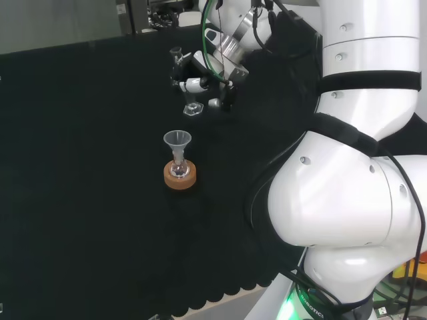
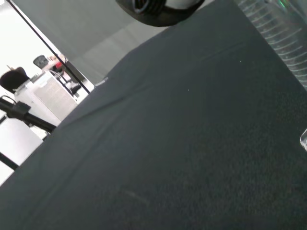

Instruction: Put the graduated cylinder back on the table.

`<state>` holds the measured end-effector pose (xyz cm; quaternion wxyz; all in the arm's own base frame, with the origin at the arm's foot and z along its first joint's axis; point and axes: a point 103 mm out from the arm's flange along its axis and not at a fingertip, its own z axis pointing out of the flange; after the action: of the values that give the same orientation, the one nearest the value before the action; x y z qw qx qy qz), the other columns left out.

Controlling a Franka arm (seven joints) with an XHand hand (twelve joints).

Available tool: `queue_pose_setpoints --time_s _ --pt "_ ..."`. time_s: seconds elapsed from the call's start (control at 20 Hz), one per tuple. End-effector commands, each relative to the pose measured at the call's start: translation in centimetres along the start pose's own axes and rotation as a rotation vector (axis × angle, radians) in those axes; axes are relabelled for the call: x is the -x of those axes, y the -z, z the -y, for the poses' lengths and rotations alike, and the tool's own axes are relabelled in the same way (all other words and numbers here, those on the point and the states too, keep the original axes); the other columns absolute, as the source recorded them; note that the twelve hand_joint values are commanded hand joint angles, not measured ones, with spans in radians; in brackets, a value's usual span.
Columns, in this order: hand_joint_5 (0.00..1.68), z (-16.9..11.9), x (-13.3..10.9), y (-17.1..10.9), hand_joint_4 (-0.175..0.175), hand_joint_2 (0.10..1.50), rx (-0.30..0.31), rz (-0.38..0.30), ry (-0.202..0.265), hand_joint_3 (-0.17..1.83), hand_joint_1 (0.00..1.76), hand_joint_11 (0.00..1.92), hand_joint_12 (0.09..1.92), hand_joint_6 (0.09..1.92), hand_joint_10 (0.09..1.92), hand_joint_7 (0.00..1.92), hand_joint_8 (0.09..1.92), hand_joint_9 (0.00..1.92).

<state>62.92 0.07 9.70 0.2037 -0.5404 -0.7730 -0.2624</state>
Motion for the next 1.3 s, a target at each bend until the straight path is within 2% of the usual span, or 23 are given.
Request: queue_pose_setpoints --time_s 0.05,0.25,0.4,0.55,0.7,0.75,0.8,0.9,1.0,1.1,1.3 --pt "1.16 -0.1 0.7 -0.4 0.002 1.08 0.029 -0.045 0.0 -0.17 1.28 1.39 0.59 0.75 0.09 1.51 0.09 1.58" --pt "1.16 0.0 1.2 -0.7 0.009 1.08 0.04 -0.07 -0.01 -0.17 1.28 1.39 0.59 0.75 0.09 1.5 0.09 1.57" --pt "1.11 0.1 1.4 -1.0 0.01 1.1 0.045 -0.086 -0.014 -0.17 1.27 1.36 0.64 0.84 0.09 1.36 0.36 1.56" --pt "1.07 0.1 1.6 -1.1 0.012 1.12 0.048 -0.091 -0.012 -0.17 1.26 1.34 0.65 0.91 0.09 1.28 0.52 1.54" --pt "1.03 0.4 1.9 -1.1 0.017 1.12 0.04 -0.127 -0.001 -0.13 1.25 1.3 0.69 0.94 0.09 1.2 0.68 1.5" --pt "1.02 0.6 2.0 -1.1 -0.048 1.12 0.04 -0.141 0.0 -0.1 1.21 1.27 0.72 0.96 0.09 1.17 0.65 1.47" --pt "1.02 0.8 2.2 -1.0 -0.08 1.12 0.039 -0.147 0.002 -0.08 1.18 1.22 0.77 0.95 0.09 1.15 0.61 1.44" --pt "1.04 1.1 2.4 -1.0 -0.071 1.11 0.032 -0.154 0.002 -0.05 1.14 1.14 0.85 0.91 0.09 1.13 0.54 1.4" --pt "1.05 1.5 2.6 -0.8 -0.027 1.09 0.024 -0.158 0.002 -0.03 1.12 1.08 0.91 0.9 0.09 1.1 0.52 1.37" --pt "0.95 1.0 1.9 -2.1 -0.055 1.05 0.008 -0.145 -0.003 -0.1 1.09 1.01 0.95 0.8 0.09 1.03 0.53 1.33" --pt "0.79 1.3 2.4 -1.0 -0.068 1.02 0.013 -0.165 -0.011 -0.17 1.04 0.86 1.05 0.75 0.09 0.91 0.57 1.23"
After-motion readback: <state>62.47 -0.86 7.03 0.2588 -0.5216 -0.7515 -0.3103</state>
